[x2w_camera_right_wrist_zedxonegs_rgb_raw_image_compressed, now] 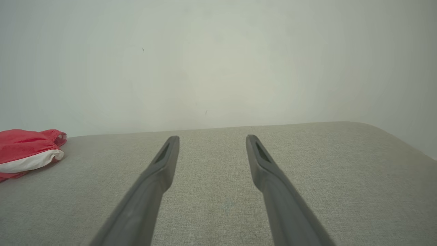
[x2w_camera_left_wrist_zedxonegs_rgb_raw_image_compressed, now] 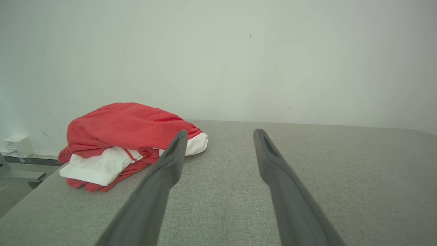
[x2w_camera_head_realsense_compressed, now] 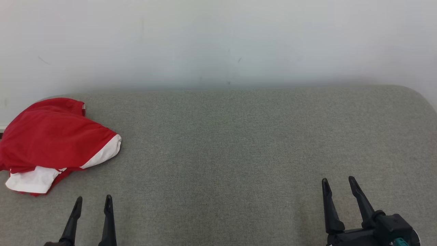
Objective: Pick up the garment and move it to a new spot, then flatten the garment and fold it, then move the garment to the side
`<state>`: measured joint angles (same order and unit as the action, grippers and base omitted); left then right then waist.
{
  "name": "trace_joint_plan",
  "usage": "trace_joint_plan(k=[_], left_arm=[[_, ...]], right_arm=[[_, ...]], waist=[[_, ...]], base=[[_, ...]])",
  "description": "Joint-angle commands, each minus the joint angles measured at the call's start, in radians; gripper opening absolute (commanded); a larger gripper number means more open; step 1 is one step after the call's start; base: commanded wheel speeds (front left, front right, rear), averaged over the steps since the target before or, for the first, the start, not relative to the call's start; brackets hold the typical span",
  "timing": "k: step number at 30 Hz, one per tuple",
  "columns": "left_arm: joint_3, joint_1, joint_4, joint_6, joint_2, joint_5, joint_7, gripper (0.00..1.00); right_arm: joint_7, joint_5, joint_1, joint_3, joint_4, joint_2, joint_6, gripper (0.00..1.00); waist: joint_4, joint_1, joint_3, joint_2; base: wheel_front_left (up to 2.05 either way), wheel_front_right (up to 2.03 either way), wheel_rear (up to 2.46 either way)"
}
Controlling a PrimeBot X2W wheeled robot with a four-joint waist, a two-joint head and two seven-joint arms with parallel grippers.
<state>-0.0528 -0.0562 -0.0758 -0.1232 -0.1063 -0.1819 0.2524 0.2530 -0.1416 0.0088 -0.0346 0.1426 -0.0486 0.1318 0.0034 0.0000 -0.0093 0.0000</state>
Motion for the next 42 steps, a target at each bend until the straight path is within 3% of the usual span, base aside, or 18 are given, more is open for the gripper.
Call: trace_joint_plan(k=[1,42], left_arm=[[0.003,-0.011,-0.003,-0.002,-0.004,0.015,0.009,1.00],[0.022,-0.004,-0.011,0.027,-0.027,-0.010,0.003,1.00]], right_arm=[[0.007,0.020,0.010,-0.003,-0.004,-0.003,-0.002,1.00],[0.012,-0.044,0.011,0.008,0.020,-0.003,-0.002,1.00]], waist=[[0.001,0.0000,0.000,0.0000],[0.029,0.0000,-0.004,0.0000]], base=[[0.00,0.00,0.00],[0.00,0.00,0.00]])
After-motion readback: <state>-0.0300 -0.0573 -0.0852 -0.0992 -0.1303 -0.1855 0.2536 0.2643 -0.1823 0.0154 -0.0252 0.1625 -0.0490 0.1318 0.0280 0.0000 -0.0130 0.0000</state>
